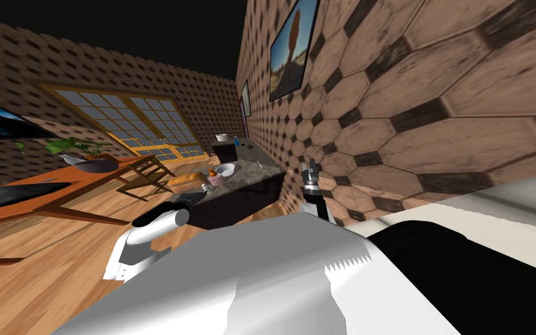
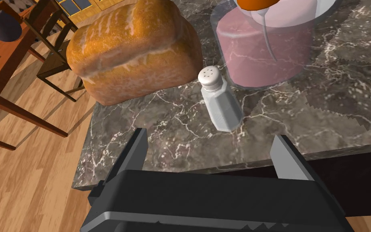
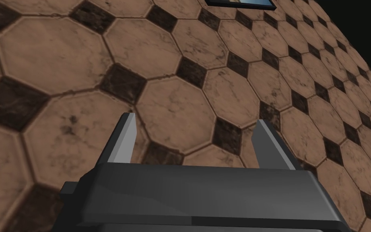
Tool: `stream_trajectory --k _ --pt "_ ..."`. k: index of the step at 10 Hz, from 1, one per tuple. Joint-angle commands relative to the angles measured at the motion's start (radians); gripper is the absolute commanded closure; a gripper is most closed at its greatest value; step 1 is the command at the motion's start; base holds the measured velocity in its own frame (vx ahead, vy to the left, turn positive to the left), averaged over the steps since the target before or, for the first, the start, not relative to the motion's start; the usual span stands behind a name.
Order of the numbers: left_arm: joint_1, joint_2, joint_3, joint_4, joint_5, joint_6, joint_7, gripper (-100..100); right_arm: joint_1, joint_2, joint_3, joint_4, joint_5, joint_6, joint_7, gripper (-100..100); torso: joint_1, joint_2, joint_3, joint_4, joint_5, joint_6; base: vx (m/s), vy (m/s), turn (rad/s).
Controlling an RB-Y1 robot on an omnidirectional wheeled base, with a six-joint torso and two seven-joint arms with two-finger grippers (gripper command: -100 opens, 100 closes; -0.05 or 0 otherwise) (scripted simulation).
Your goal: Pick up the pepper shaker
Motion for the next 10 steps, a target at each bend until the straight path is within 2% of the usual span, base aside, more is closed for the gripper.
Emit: stream_trajectory --k 1,2,3,4,5,6,7,10 --pt "-0.005 0.0 0.007 0.001 0.0 0.035 0.023 -100 0.0 0.0 0.0 0.0 0.0 0.0 0.0 0 0.0 0.0 0.0 0.0 0.0 0.0 0.09 -0.017 0.022" --pt "-0.01 -0.006 0.018 0.003 -0.004 0.071 0.061 -100 0.0 0.0 0.0 0.0 0.0 0.0 0.0 0 0.0 0.0 0.0 0.0 0.0 0.0 0.089 -0.006 0.038" --pt "-0.01 -0.006 0.018 0.003 -0.004 0.079 0.061 -100 0.0 0.0 0.0 0.0 0.0 0.0 0.0 0 0.001 0.0 0.0 0.0 0.0 0.0 0.078 -0.007 0.017" --pt "-0.016 -0.011 0.028 0.004 -0.008 0.115 0.098 -100 0.0 0.0 0.0 0.0 0.0 0.0 0.0 0 0.001 0.001 0.0 0.0 0.0 0.0 0.094 -0.012 0.028" --pt "-0.016 -0.011 0.028 0.004 -0.008 0.121 0.098 -100 0.0 0.0 0.0 0.0 0.0 0.0 0.0 0 0.001 0.0 0.0 0.0 0.0 0.0 0.088 -0.013 0.023" --pt "-0.021 -0.016 0.039 0.004 -0.011 0.16 0.133 -100 0.0 0.0 0.0 0.0 0.0 0.0 0.0 0 0.001 0.0 0.0 0.0 0.0 0.0 0.101 -0.017 0.032" --pt "-0.021 -0.016 0.039 0.004 -0.011 0.16 0.133 -100 0.0 0.0 0.0 0.0 0.0 0.0 0.0 0 0.0 0.0 0.0 0.0 0.0 0.0 0.08 -0.009 0.019" --pt "-0.034 -0.025 0.067 0.002 -0.021 0.256 0.225 -100 0.0 0.0 0.0 0.0 0.0 0.0 0.0 0 0.001 -0.001 -0.001 0.0 0.0 0.0 0.118 -0.002 0.043"
